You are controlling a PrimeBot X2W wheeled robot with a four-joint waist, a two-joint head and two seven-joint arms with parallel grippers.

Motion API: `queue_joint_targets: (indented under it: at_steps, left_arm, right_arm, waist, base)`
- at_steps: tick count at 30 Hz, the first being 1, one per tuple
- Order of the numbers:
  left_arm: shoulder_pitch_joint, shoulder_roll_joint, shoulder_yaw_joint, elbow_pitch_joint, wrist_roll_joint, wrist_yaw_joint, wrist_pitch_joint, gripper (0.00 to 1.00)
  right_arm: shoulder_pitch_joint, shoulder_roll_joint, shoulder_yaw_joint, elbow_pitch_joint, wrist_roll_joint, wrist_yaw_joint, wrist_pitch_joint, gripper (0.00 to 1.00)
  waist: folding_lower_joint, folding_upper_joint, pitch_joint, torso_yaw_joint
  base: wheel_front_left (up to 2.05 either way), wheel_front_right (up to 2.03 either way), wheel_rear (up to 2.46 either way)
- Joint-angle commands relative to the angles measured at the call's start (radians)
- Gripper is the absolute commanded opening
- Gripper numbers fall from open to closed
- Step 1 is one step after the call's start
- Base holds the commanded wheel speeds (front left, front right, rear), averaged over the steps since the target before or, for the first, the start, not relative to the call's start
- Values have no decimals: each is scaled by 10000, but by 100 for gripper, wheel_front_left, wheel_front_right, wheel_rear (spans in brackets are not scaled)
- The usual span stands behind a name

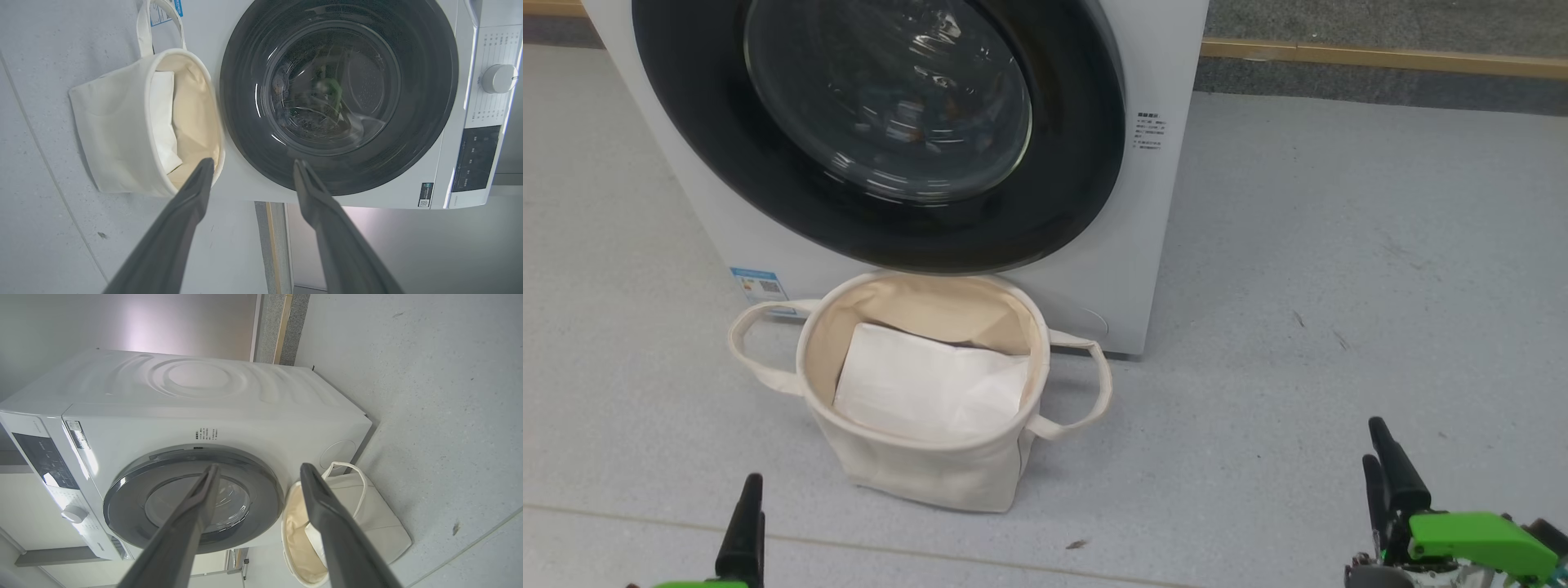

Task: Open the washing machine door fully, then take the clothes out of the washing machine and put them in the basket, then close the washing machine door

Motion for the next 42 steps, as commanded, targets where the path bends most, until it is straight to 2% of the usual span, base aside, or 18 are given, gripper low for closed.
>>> queue_joint_targets:
  at_steps: [1, 11, 12, 22, 28, 42]
  left_arm:
    - [-526, 266, 24, -413, 263, 46, -145, 100]
    - [-756, 826, -477, -600, 1788, 324, -455, 100]
    - [-805, 945, -592, -653, 2107, 387, -512, 100]
    - [-1002, 1447, -1212, -945, 3749, 791, -802, 100]
    - [-1115, 1749, -1664, -925, 4882, 1150, -890, 100]
    - [-1526, 2101, -2351, -841, 6430, 1417, -1283, 100]
  right_arm:
    - [-614, -48, 101, -393, -275, 20, -127, 100]
    - [-873, -58, 375, -615, -2179, 26, -420, 100]
    - [-936, -60, 461, -662, -2684, 27, -478, 100]
    - [-1123, -71, 851, -984, -5133, 33, -770, 100]
    - [-1161, -77, 950, -1071, -6119, 37, -946, 100]
    - [-1348, -90, 1145, -1149, -8098, 45, -1326, 100]
  waist:
    - [-1, 0, -1, 7]
    - [-1, 0, 21, 56]
    - [-1, 0, 30, 61]
    - [-1, 0, -20, 94]
    - [-1, 0, -87, 117]
    - [-1, 0, -191, 117]
  base:
    - [0, 0, 0]
    - [0, 0, 0]
    - [0, 0, 0]
    - [0, 0, 0]
    - [0, 0, 0]
    - [0, 0, 0]
